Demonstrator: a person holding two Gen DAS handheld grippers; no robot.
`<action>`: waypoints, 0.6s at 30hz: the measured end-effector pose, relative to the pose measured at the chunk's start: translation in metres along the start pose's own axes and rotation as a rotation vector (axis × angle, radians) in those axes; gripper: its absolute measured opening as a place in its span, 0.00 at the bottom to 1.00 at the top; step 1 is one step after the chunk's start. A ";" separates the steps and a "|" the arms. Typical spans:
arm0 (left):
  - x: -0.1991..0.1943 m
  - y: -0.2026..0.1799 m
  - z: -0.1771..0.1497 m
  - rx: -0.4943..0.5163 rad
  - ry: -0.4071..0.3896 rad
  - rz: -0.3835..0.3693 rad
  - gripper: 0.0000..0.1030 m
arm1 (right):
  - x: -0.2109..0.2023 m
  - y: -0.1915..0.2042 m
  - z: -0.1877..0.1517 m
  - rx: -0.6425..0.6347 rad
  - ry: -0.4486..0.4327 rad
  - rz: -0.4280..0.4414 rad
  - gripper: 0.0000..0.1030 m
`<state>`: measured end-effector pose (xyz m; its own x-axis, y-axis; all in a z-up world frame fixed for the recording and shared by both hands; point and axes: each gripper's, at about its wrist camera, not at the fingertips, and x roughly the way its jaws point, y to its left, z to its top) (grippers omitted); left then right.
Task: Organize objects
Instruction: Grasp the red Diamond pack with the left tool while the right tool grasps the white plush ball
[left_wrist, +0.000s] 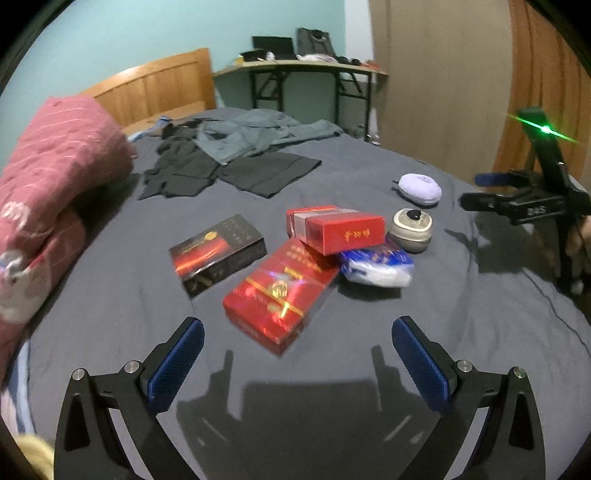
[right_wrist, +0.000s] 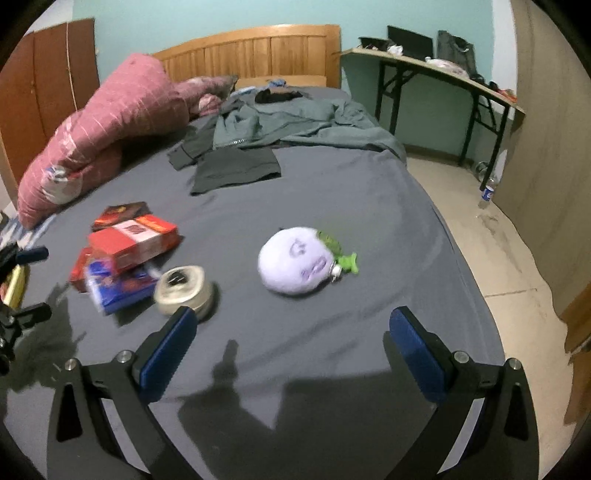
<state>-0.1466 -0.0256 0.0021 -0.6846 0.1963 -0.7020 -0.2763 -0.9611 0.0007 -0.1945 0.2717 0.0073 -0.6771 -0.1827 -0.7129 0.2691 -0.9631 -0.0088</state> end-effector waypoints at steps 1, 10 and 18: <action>0.007 0.003 0.005 0.009 0.006 -0.014 1.00 | 0.006 -0.001 0.003 -0.013 0.004 -0.005 1.00; 0.066 0.012 0.030 0.140 0.028 -0.112 1.00 | 0.059 0.010 0.031 -0.202 0.060 -0.043 1.00; 0.103 0.010 0.032 0.173 0.058 -0.152 0.99 | 0.082 0.006 0.041 -0.242 0.084 -0.035 0.87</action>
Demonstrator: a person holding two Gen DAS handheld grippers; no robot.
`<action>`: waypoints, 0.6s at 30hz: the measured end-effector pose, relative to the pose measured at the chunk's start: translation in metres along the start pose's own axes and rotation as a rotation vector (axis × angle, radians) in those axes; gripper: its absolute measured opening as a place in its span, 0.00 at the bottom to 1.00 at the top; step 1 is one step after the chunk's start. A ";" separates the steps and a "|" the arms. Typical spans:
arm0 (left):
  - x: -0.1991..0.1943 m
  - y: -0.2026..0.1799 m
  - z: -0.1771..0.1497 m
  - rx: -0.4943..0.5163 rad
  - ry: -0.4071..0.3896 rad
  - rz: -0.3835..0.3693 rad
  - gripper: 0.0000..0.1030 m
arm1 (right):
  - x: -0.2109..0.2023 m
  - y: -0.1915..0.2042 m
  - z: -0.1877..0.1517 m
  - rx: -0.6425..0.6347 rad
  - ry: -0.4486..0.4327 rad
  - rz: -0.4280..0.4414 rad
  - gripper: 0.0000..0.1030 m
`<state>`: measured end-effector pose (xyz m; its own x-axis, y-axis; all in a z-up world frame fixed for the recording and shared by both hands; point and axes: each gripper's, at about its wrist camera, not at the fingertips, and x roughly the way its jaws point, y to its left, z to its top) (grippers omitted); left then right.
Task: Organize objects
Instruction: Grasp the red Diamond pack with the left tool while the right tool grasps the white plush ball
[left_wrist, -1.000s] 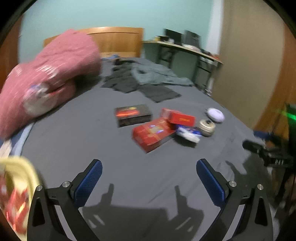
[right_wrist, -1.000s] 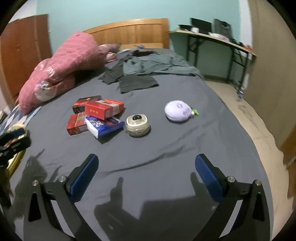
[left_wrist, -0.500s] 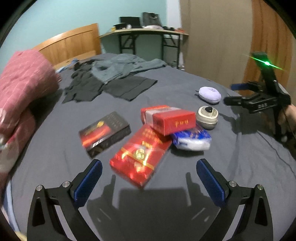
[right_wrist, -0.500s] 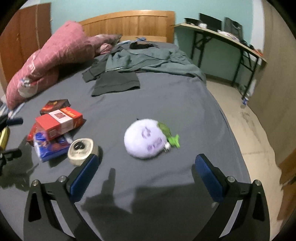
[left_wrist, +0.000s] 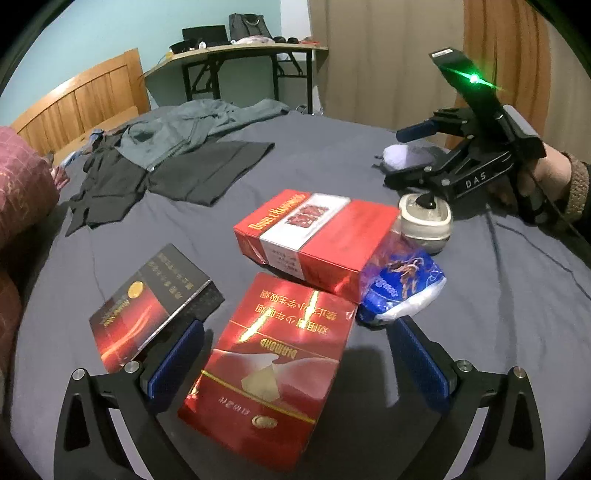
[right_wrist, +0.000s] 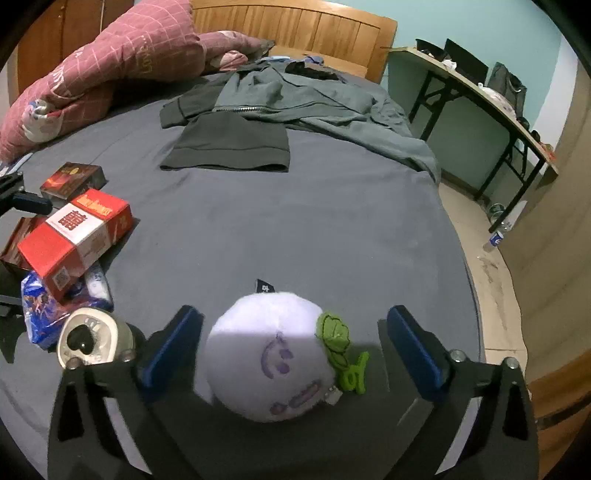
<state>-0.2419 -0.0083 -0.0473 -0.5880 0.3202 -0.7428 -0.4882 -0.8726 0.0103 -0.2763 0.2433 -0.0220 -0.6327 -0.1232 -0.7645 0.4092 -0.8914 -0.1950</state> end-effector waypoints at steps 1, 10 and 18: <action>0.001 -0.002 -0.001 0.003 0.000 0.003 0.91 | 0.002 -0.001 0.000 0.003 0.007 0.009 0.72; -0.026 -0.015 -0.016 -0.031 -0.019 0.030 0.59 | -0.015 0.011 -0.014 0.014 -0.013 0.066 0.55; -0.078 -0.049 -0.060 -0.146 -0.011 0.194 0.57 | -0.066 0.035 -0.045 0.104 -0.034 0.039 0.55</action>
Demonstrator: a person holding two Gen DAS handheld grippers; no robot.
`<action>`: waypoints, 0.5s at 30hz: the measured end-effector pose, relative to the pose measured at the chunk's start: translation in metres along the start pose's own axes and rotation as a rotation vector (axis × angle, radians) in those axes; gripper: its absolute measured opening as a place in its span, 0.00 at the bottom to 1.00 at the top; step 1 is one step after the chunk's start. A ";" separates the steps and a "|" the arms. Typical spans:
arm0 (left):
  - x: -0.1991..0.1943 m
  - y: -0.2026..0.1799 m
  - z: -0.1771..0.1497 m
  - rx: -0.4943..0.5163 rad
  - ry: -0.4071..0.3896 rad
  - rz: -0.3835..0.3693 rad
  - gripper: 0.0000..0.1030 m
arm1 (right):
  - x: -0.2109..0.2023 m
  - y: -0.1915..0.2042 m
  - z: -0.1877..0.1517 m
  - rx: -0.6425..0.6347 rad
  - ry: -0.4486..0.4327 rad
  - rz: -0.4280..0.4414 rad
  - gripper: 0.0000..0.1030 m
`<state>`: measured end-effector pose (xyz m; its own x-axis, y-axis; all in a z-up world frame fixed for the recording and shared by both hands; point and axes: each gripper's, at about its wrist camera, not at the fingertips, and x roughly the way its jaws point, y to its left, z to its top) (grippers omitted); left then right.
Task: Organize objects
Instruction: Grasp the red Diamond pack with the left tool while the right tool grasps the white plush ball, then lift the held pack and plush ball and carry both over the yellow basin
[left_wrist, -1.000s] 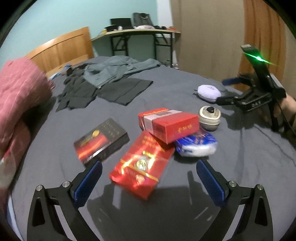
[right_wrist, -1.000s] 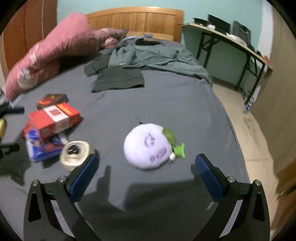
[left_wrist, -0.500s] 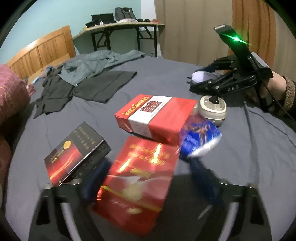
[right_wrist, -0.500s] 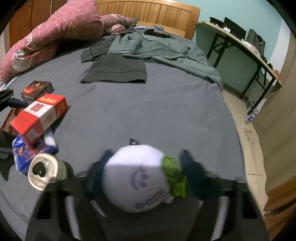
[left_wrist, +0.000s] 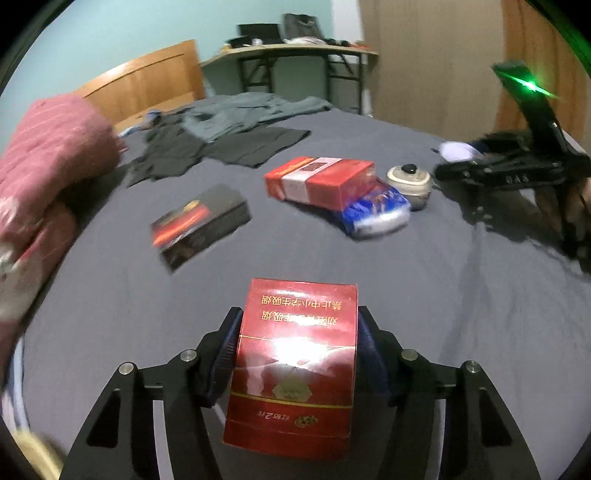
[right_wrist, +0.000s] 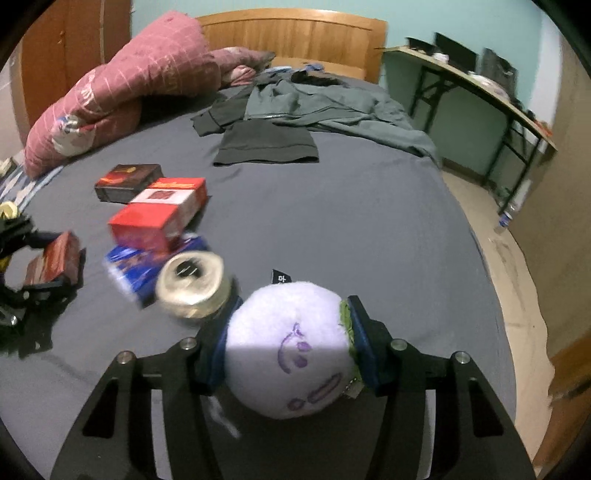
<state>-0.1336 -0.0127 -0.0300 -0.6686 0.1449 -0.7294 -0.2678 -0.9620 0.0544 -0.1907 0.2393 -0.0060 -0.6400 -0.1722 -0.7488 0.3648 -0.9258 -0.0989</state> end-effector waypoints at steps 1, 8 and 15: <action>-0.010 -0.002 -0.006 -0.022 -0.008 0.013 0.57 | -0.006 0.003 -0.005 0.018 0.007 -0.011 0.55; -0.088 -0.024 -0.033 -0.155 -0.053 0.101 0.56 | -0.059 0.043 -0.038 0.117 -0.028 0.019 0.55; -0.151 -0.033 -0.059 -0.304 -0.176 0.115 0.54 | -0.101 0.089 -0.065 0.191 -0.093 0.091 0.55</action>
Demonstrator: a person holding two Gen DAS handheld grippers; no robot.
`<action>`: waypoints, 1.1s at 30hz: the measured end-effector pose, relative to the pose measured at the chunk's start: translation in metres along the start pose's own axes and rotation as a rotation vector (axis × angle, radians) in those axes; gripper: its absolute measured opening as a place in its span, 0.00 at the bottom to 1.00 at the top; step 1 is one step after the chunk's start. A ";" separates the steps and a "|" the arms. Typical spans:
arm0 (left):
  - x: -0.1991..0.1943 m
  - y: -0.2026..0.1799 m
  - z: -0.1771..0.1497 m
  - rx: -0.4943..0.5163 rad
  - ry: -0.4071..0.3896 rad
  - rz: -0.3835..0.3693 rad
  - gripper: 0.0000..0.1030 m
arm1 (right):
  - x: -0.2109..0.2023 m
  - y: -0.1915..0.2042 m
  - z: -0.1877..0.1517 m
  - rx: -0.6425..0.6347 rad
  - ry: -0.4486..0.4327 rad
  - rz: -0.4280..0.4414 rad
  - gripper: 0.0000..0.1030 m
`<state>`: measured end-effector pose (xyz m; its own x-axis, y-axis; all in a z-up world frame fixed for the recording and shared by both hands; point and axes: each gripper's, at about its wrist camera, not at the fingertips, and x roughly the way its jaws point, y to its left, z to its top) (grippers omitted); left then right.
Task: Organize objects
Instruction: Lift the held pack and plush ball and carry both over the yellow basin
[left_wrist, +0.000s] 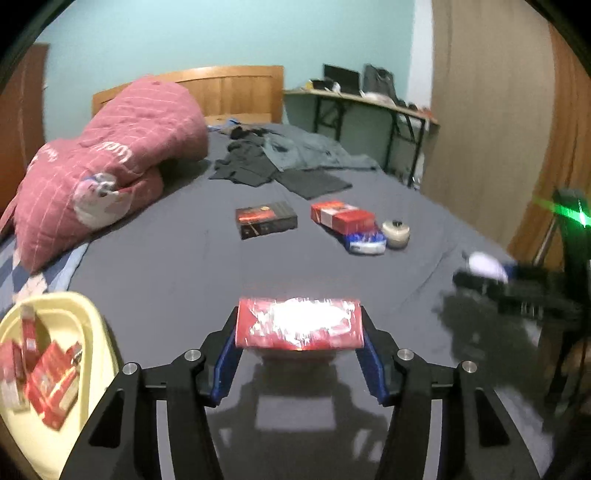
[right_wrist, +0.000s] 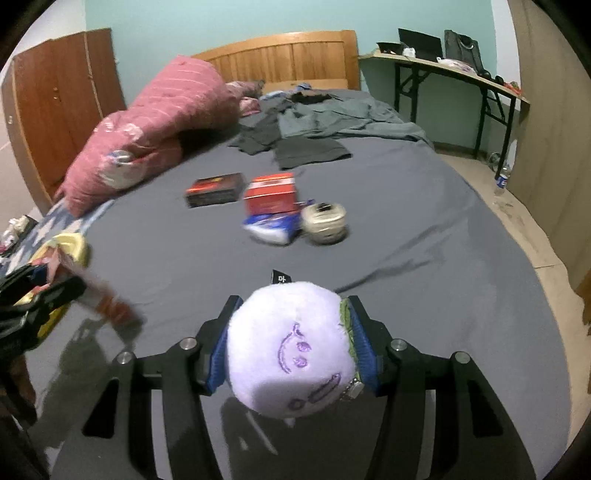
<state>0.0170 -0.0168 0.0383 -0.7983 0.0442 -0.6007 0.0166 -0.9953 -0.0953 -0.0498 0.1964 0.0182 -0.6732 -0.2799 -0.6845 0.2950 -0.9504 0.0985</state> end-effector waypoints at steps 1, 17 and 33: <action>-0.004 0.000 -0.001 0.001 -0.007 0.009 0.54 | -0.002 0.006 -0.003 0.000 -0.001 0.008 0.55; 0.015 0.014 0.000 -0.017 0.035 0.015 0.54 | 0.007 0.037 -0.010 -0.066 0.018 0.059 0.55; -0.009 0.021 -0.001 -0.030 -0.045 0.028 0.54 | -0.002 0.036 -0.007 -0.043 -0.007 0.079 0.55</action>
<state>0.0253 -0.0377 0.0407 -0.8236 0.0117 -0.5671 0.0570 -0.9930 -0.1033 -0.0335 0.1641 0.0184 -0.6510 -0.3549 -0.6710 0.3764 -0.9185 0.1207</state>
